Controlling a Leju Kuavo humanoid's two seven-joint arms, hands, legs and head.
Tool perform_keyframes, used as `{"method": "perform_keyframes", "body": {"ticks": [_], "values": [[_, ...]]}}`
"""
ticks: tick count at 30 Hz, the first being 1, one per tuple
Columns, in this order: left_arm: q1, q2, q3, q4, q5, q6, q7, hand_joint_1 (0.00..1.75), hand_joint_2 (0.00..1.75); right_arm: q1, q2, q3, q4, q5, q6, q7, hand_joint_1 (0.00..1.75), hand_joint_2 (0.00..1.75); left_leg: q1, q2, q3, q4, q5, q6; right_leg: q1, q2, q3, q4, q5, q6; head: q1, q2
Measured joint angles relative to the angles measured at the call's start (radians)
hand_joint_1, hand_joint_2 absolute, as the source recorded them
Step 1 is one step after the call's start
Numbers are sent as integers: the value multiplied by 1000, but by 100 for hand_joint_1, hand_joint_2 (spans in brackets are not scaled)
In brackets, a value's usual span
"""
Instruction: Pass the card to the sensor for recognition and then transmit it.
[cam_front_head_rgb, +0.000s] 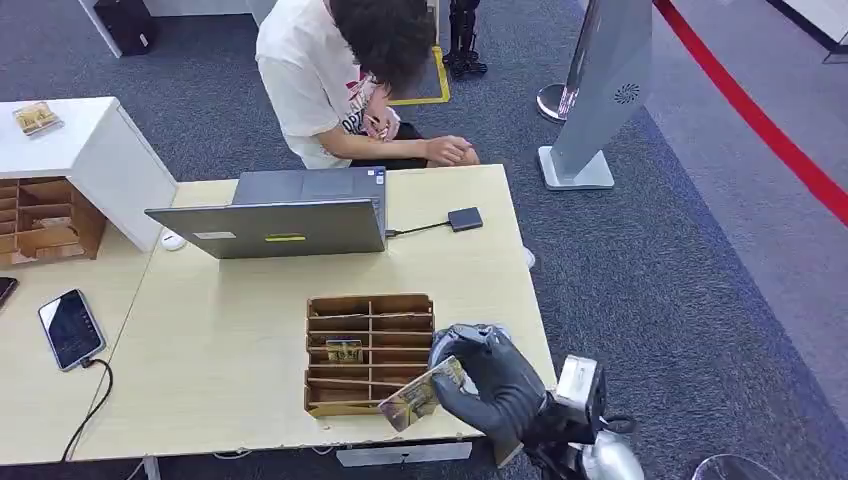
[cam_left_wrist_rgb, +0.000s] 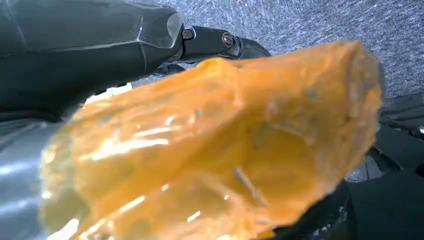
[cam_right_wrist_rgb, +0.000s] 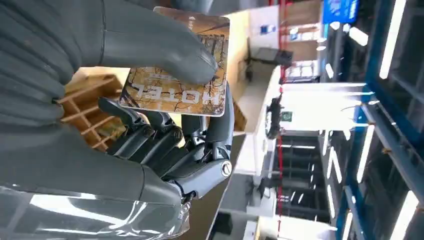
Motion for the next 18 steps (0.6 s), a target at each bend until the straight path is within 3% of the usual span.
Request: {"method": "perform_keyframes", "body": {"ticks": [9,14,18], "values": [[-1,0,0,0,-13,5,0,0,0,11,-10,-15,6,-219,156,25,175,175,0,0,0,0,0,0,0,0,0,0,0,0,0,0],[-1,1,0,0,-29,3,-3,0,0,11,-16,-12,20,-342,311,29,175,175,0,0,0,0,0,0,0,0,0,0,0,0,0,0],[-3,1,0,0,-37,0,-4,0,0,12,-18,-3,29,-370,385,25,175,175,0,0,0,0,0,0,0,0,0,0,0,0,0,0]]}}
